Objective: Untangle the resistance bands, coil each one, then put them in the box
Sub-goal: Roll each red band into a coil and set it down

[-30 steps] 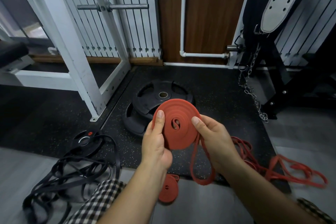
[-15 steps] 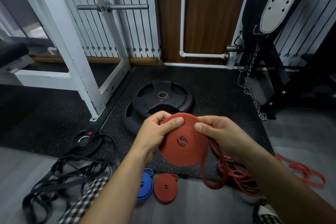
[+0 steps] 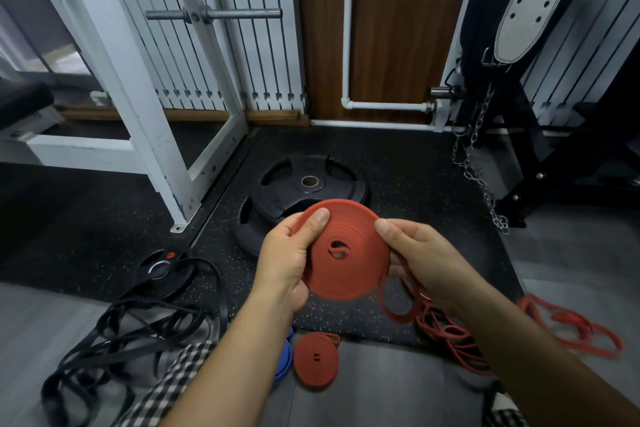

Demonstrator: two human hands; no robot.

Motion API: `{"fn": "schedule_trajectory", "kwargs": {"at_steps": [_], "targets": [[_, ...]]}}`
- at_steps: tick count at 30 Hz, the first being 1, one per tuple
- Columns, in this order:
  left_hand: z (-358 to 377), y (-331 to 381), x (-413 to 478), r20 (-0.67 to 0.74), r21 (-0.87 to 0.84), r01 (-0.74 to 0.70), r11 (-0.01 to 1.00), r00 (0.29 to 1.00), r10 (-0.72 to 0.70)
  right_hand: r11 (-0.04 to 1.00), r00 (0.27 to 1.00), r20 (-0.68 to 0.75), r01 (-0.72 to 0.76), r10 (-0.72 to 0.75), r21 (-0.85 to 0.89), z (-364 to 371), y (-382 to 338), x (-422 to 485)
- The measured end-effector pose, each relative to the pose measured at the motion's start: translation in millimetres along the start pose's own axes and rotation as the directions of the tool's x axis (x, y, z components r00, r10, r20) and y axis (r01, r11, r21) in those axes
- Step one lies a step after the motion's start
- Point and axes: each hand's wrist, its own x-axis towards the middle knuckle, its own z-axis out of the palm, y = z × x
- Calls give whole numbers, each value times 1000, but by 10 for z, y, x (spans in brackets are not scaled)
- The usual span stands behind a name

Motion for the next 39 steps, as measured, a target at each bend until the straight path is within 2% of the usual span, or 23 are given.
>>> {"fn": "schedule_trajectory", "kwargs": {"at_steps": [8, 13, 18, 21, 24, 28, 30, 33, 36, 39], "targets": [[68, -60, -12, -187, -219, -6, 976, 982, -36, 962, 980, -179, -35, 86, 271, 210, 165, 13], [113, -78, -29, -276, -297, -43, 954, 960, -42, 903, 976, -202, 13, 81, 428, 383, 255, -18], [205, -199, -84, -268, -300, -22, 954, 961, -62, 901, 959, -279, 77, 51, 428, 484, 311, -71], [204, -220, -87, -208, -267, 23, 963, 975, -81, 918, 961, -274, 70, 44, 391, 413, 284, -48], [125, -126, -37, -66, -155, 84, 984, 993, -96, 942, 969, -245, 73, 10, 328, 293, 212, -31], [-30, -24, 45, 64, 80, 92, 993, 993, -97, 992, 988, -157, 17, 2, 125, 157, 184, -62], [-87, -30, 54, 53, 158, 123, 980, 990, -133, 998, 995, -94, -12, 18, 68, 133, 186, -88], [-97, -114, 19, -19, 90, 180, 979, 984, -179, 999, 998, -39, -42, 43, 33, 157, 178, -131], [-27, -231, -18, -113, 26, 159, 987, 981, -155, 997, 988, -148, -35, 44, 62, 200, 200, -143], [42, -294, -36, -203, -29, 125, 992, 971, -129, 967, 945, -320, 21, 64, 254, 256, 235, -153]]}}
